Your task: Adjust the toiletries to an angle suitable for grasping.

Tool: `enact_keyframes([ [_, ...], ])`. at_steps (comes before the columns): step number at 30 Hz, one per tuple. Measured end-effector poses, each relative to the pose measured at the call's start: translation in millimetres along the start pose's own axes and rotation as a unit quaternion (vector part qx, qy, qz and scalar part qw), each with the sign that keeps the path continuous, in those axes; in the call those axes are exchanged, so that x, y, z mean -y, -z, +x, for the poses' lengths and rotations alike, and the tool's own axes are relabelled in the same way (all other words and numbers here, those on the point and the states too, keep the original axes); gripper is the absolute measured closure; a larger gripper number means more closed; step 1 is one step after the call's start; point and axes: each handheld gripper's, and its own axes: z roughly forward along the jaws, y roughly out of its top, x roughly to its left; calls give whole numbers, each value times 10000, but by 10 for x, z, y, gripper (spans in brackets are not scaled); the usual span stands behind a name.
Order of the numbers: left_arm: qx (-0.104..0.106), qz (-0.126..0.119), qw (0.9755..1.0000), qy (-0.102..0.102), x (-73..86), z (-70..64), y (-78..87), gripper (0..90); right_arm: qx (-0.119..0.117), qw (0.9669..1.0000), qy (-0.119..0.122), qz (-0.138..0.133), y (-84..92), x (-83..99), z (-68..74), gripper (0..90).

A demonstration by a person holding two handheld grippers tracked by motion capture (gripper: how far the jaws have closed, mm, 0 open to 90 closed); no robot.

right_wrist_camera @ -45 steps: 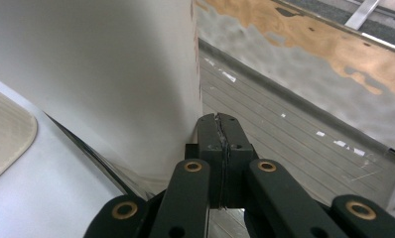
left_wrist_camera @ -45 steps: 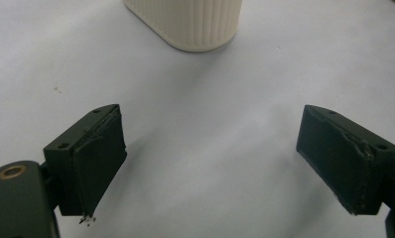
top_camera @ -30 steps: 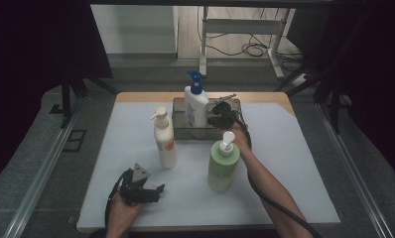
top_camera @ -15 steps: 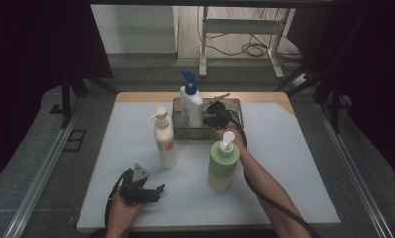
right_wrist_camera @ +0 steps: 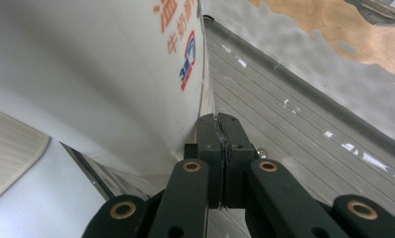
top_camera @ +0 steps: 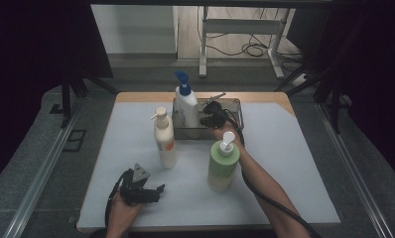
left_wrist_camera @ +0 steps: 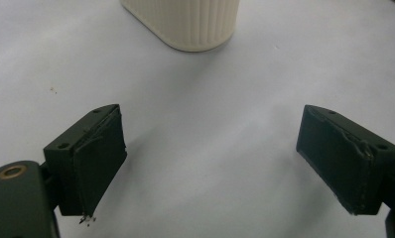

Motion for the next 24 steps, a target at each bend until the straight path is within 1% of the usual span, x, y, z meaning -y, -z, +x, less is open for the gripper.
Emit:
enact_keyframes([
  [4,-1,-1,10000,2,1,0,1,116,7,10000,30,64,-25,-13,8,885],
  [7,0,-2,10000,4,2,2,2,116,34,9998,61,162,-46,-13,8,880],
  [9,0,-2,10000,5,2,2,2,116,62,9998,13,197,-57,-10,3,881],
  [10,0,-2,10000,3,2,2,2,116,60,9997,49,216,-60,-7,-4,882],
  [11,-2,-2,10000,4,2,2,2,116,67,9997,-27,224,-65,-4,-10,882],
  [13,0,0,10000,2,1,2,1,116,0,9997,-53,221,-66,0,-21,881],
  [16,-1,6,10000,-3,1,1,0,116,14,9997,-27,240,-67,-6,-16,883],
  [19,-3,5,10000,-2,1,1,1,116,-11,9997,-21,248,-74,-9,-12,882],
  [20,-2,3,10000,1,1,2,1,116,-36,9996,16,262,-76,-10,-14,882],
  [24,-4,0,10000,-1,1,0,-1,116,-49,9996,-7,272,-83,-21,-4,882],
])
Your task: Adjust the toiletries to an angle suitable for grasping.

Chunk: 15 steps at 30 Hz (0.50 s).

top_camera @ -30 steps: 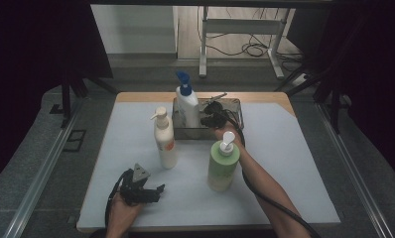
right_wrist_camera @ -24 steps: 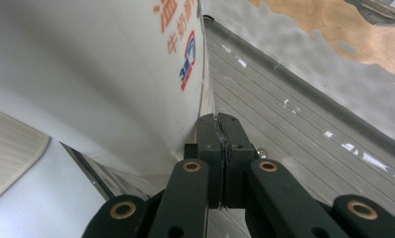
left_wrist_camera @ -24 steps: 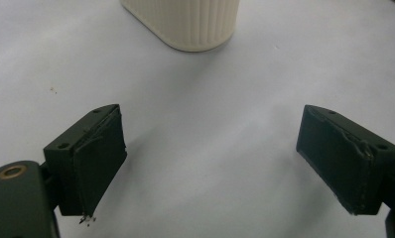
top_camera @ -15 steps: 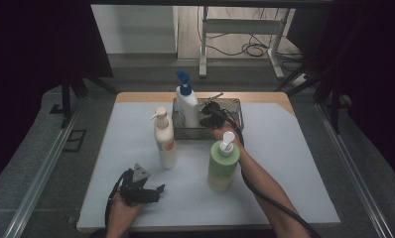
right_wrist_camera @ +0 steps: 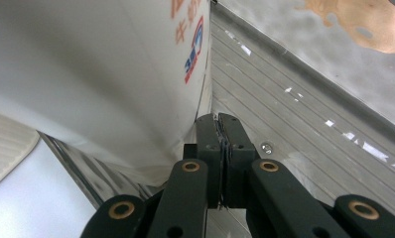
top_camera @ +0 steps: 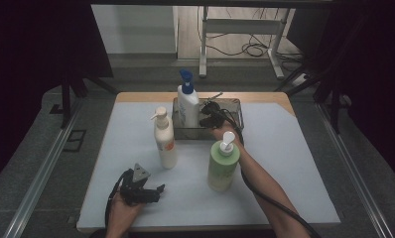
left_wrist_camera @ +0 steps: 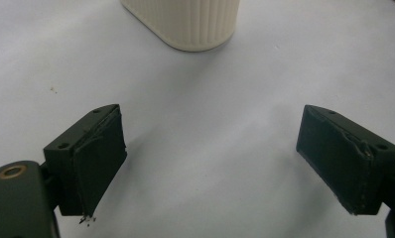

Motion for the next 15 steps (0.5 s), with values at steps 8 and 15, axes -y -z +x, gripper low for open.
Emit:
enact_keyframes([
  [8,-6,8,10000,-4,0,2,3,116,-85,9999,55,18,-32,-26,38,880],
  [15,-14,10,10000,-5,1,3,5,116,-146,9998,113,26,-57,-45,68,876],
])
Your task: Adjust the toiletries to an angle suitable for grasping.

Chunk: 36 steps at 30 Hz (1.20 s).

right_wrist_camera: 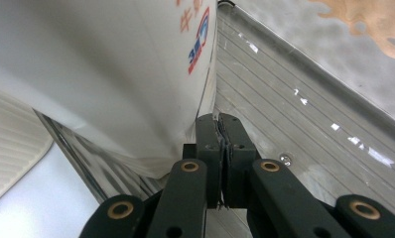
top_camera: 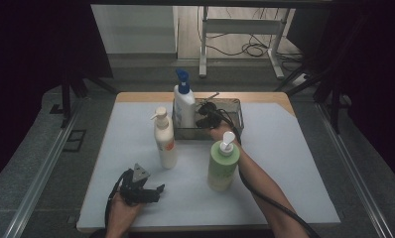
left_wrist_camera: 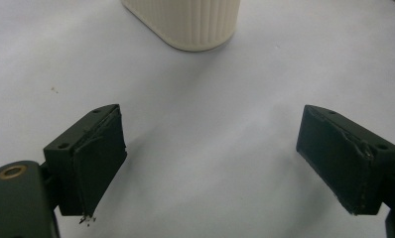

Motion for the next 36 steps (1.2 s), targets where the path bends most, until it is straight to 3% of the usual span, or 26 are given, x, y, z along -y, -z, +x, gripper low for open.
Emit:
enact_keyframes([
  [21,8,-6,10000,2,0,-7,-11,116,-209,9998,47,-22,-18,-30,27,872],
  [26,12,-8,10000,17,-1,-14,-17,116,-469,9987,185,-105,-10,-54,56,851],
  [29,10,-2,10000,10,0,-14,-15,116,-416,9986,294,-109,-6,-93,111,852],
  [33,10,-20,10000,23,4,-14,-13,116,-488,9984,264,-137,-2,-98,103,870],
  [36,9,-16,10000,20,3,-14,-14,116,-537,9977,372,-184,0,-101,97,891],
])
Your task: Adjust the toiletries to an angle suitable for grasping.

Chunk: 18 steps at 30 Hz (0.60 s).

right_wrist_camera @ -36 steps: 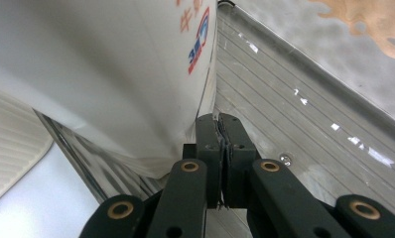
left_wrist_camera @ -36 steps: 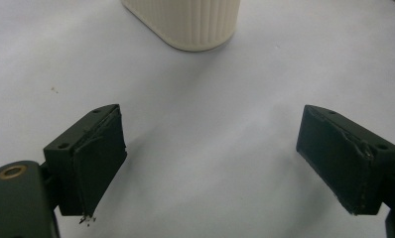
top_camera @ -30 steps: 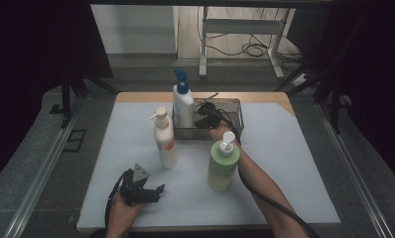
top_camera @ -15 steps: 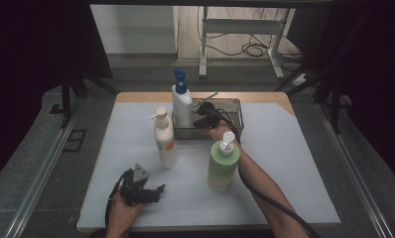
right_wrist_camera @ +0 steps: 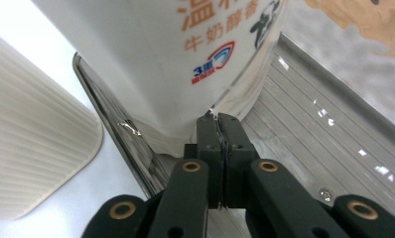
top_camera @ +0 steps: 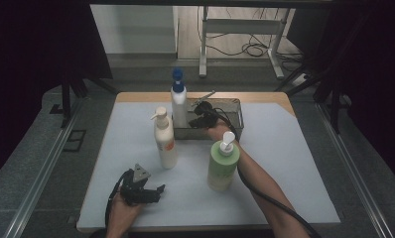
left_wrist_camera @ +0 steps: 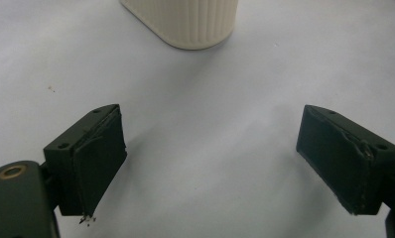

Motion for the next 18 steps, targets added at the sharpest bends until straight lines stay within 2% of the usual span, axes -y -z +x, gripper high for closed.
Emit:
enact_keyframes([
  [15,1,14,10000,-11,-4,-4,-5,116,-119,9998,125,-43,20,-21,10,896],
  [18,4,8,10000,-5,-2,0,-2,116,-139,9999,83,-38,22,-21,11,896],
])
